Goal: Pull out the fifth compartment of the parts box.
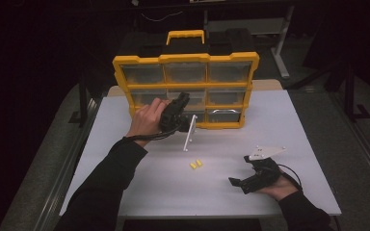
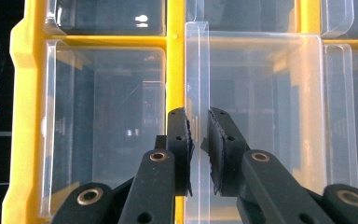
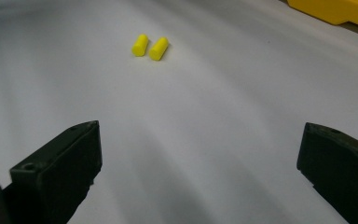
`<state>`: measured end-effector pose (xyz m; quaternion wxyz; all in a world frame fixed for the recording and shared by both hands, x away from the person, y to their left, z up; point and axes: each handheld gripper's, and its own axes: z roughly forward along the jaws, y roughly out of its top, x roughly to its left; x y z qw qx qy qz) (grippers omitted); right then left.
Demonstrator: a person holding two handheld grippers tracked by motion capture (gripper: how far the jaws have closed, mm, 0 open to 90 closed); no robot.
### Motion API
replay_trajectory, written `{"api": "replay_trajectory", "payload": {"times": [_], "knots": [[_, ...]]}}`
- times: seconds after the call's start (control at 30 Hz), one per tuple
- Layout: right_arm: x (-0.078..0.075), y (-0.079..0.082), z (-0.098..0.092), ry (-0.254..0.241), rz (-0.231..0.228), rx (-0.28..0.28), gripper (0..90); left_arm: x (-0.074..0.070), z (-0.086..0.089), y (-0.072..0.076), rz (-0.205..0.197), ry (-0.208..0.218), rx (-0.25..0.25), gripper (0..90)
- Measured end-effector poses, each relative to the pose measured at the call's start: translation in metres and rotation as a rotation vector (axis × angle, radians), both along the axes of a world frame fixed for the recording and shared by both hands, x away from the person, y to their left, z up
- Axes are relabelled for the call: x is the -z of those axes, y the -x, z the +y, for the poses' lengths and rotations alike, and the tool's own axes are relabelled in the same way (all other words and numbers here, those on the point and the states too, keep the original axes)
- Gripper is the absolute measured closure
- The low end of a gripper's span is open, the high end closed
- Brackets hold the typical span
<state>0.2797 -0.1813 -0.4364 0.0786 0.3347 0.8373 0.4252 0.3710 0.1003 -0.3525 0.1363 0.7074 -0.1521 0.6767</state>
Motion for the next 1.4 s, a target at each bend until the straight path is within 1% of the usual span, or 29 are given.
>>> {"api": "replay_trajectory", "payload": {"times": [0.47,0.53,0.83,1.07,1.4], "knots": [[0.0,0.0,0.0,0.0,0.001,0.003,0.0,0.0,0.001,0.012,-0.006,-0.001,0.01,79.7],[0.0,0.0,0.0,0.0,0.001,0.002,0.0,0.001,0.002,0.013,-0.005,0.007,0.015,79.8],[0.0,0.0,0.0,0.002,0.0,0.001,0.0,0.001,0.004,0.02,-0.013,0.004,0.02,79.8],[0.0,0.0,0.0,0.002,0.0,0.002,0.0,0.001,0.006,0.028,-0.016,0.01,0.024,79.8],[0.0,0.0,0.0,0.003,0.001,0.002,0.0,0.003,0.007,0.038,-0.03,0.011,0.033,79.9]]}}
